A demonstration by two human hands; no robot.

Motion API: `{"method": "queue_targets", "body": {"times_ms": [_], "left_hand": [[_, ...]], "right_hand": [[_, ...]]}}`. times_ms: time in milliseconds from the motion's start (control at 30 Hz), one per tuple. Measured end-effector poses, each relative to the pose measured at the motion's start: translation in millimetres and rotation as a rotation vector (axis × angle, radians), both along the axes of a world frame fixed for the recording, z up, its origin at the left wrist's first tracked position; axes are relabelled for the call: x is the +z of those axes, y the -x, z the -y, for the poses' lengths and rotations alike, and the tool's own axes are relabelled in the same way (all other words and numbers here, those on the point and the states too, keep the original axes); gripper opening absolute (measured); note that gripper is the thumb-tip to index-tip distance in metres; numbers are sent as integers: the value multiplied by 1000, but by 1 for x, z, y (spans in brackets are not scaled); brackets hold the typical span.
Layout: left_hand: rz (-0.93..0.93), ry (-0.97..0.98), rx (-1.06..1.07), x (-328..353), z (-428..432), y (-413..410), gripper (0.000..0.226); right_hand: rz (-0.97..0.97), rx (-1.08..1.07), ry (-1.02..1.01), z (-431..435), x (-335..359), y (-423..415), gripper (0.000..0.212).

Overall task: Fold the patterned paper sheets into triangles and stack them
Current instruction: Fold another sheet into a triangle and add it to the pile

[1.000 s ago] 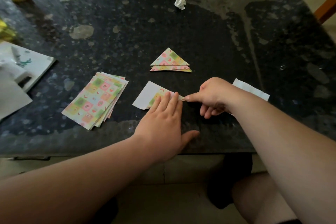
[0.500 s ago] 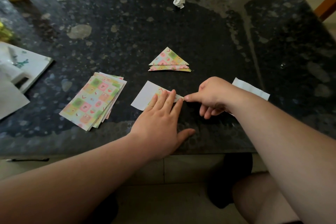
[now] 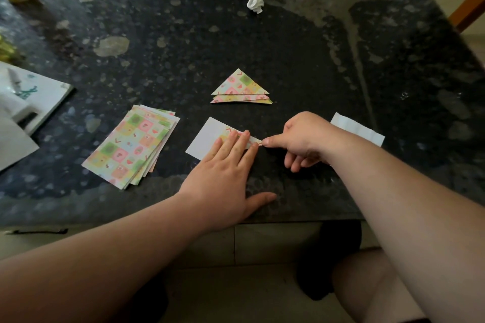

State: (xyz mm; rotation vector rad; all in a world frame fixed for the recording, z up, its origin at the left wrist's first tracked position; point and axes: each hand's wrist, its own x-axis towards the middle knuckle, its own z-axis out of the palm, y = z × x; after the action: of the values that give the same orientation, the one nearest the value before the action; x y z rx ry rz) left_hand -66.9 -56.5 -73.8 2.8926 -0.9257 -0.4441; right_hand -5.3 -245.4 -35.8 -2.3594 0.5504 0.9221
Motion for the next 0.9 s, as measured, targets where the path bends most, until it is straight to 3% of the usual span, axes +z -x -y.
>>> {"method": "queue_targets", "body": {"times_ms": [567, 900], "left_hand": [[-29, -56, 28, 12, 6, -3, 104], [-22, -167, 24, 33, -15, -4, 96]], "right_hand": [[8, 63, 81, -5, 1, 1, 47], [-14, -23, -28, 2, 4, 2, 35]]}}
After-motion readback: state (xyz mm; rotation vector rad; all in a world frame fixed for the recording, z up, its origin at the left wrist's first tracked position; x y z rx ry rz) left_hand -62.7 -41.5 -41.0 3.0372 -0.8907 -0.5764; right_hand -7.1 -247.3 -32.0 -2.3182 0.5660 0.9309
